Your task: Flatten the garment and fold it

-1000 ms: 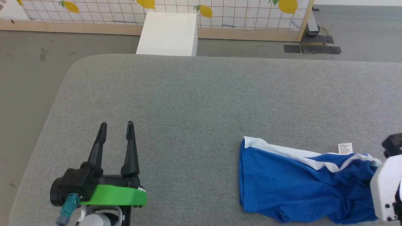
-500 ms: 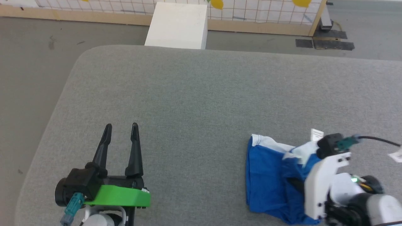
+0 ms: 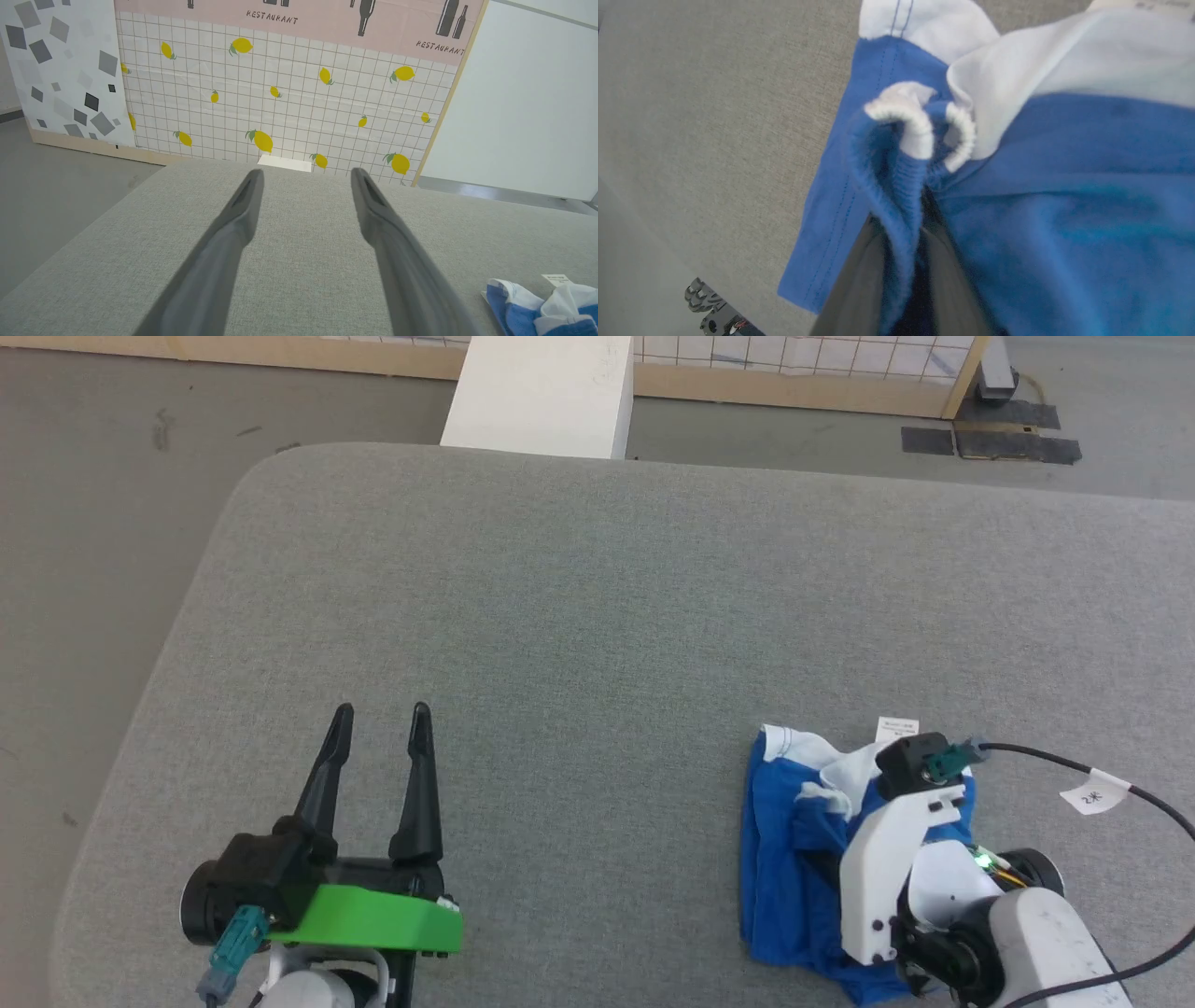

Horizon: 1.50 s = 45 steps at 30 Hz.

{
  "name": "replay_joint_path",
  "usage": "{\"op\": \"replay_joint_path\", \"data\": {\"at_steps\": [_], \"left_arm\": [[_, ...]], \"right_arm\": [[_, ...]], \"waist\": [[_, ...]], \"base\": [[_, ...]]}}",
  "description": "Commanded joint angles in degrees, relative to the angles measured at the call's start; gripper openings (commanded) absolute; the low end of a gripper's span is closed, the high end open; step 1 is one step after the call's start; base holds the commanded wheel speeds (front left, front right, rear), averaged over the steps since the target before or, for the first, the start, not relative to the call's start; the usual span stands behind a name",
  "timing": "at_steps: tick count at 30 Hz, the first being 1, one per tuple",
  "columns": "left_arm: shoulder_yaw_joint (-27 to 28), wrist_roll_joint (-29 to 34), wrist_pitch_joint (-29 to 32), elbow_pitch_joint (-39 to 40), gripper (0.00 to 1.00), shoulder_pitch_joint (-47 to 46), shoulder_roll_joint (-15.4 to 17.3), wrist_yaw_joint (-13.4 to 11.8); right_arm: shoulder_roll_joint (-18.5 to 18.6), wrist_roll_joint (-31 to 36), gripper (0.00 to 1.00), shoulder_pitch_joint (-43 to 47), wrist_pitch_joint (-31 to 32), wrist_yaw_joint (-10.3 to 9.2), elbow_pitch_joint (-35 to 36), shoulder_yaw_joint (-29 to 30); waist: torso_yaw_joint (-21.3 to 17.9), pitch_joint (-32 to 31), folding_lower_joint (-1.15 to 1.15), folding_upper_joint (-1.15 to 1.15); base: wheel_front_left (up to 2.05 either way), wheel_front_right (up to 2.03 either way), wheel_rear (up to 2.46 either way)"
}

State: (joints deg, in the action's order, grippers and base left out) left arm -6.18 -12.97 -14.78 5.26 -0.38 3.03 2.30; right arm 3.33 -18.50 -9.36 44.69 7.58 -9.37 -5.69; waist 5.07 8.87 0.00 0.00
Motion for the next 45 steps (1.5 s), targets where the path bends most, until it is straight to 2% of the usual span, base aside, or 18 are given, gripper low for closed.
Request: {"op": "replay_joint_path", "data": {"at_steps": [1,6,10,14,19,26,33,45], "left_arm": [[-0.1,-0.3,-0.2,-0.1,1.0,-1.1,-0.1,0.1],[-0.1,-0.4,-0.2,-0.3,1.0,-1.1,-0.1,0.2],[0.1,-0.4,-0.2,-0.4,1.0,-0.8,-0.1,0.3],[0.1,-0.4,-0.2,-0.5,1.0,-0.6,-0.1,0.5],[0.1,-0.1,-0.2,-0.5,1.0,-0.6,-0.1,0.7],[-0.1,0.2,-0.2,-0.5,1.0,-0.8,-0.1,0.9],[0.2,0.0,-0.2,-0.2,1.0,-1.6,-0.1,1.0],[-0.5,0.1,-0.2,0.0,1.0,-2.9,-0.1,0.3]], "right_arm": [[-0.2,0.6,1.0,-1.3,-1.2,-0.09,-0.9,-0.7],[-0.3,-1.0,1.0,-2.7,-1.4,-0.09,1.5,-5.5],[-0.1,-2.5,1.0,-3.2,0.2,-0.09,6.7,-8.9],[1.2,-2.3,1.0,-2.8,1.2,-0.09,12.3,-9.5],[1.9,-0.7,1.0,-0.4,1.7,-0.09,19.0,-6.0],[1.1,3.0,1.0,6.1,1.9,-0.09,25.5,4.4],[0.1,6.7,1.0,9.1,3.4,-0.09,22.0,7.8],[-0.3,9.1,1.0,3.9,0.1,-0.09,7.5,4.9]], "waist": [[-0.1,0.1,0.0,0.0],[-1.1,-0.3,0.0,0.0],[-2.2,-0.9,0.0,0.0],[-3.5,-1.3,0.0,0.0],[-5.1,-1.5,0.0,0.0],[-6.7,-1.4,0.0,0.0],[-7.4,0.2,0.0,0.0],[-5.1,3.2,0.0,0.0]], "base": [[0.0,0.0,0.0],[0.0,0.0,0.0],[0.0,0.0,0.0],[0.0,0.0,0.0],[0.0,0.0,0.0],[0.0,0.0,0.0],[0.0,0.0,0.0],[0.0,0.0,0.0]]}}
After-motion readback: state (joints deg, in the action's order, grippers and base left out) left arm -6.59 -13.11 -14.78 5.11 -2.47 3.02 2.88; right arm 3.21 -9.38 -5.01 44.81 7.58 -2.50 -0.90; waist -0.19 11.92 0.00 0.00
